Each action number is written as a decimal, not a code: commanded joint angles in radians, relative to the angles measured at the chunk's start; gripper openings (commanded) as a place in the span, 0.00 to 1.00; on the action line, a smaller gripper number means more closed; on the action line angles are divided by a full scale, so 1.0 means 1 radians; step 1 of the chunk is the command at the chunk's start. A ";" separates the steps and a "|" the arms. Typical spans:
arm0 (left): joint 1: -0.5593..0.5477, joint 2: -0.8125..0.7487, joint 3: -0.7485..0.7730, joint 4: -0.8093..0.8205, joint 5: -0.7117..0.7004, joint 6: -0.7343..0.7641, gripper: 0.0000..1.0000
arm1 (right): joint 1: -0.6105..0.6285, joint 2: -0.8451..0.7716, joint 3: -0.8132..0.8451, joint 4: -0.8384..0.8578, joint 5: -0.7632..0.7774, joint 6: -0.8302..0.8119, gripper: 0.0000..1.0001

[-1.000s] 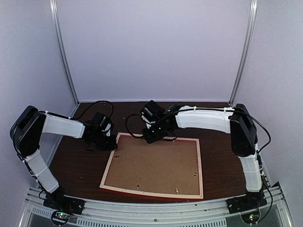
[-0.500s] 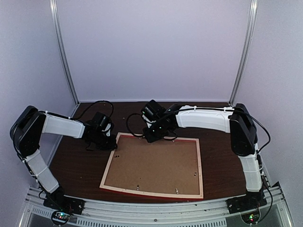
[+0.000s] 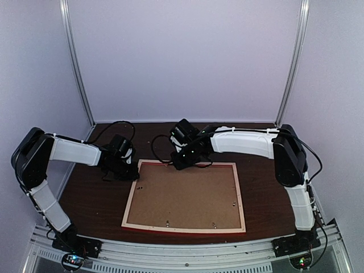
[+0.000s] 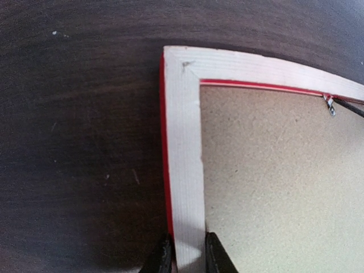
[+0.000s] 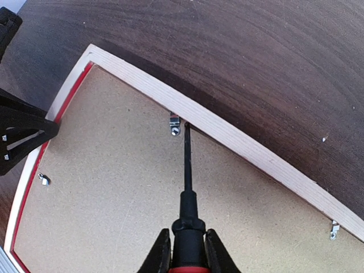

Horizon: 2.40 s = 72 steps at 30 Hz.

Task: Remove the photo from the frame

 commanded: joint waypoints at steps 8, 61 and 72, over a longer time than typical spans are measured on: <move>-0.003 0.022 -0.035 -0.111 -0.002 0.002 0.20 | 0.037 0.073 0.044 -0.002 -0.080 -0.016 0.00; -0.004 0.027 -0.033 -0.123 -0.032 -0.008 0.19 | 0.070 -0.049 -0.022 -0.040 0.002 -0.075 0.00; -0.004 0.015 -0.039 -0.122 -0.031 -0.005 0.19 | -0.010 -0.050 -0.023 -0.002 -0.053 -0.058 0.00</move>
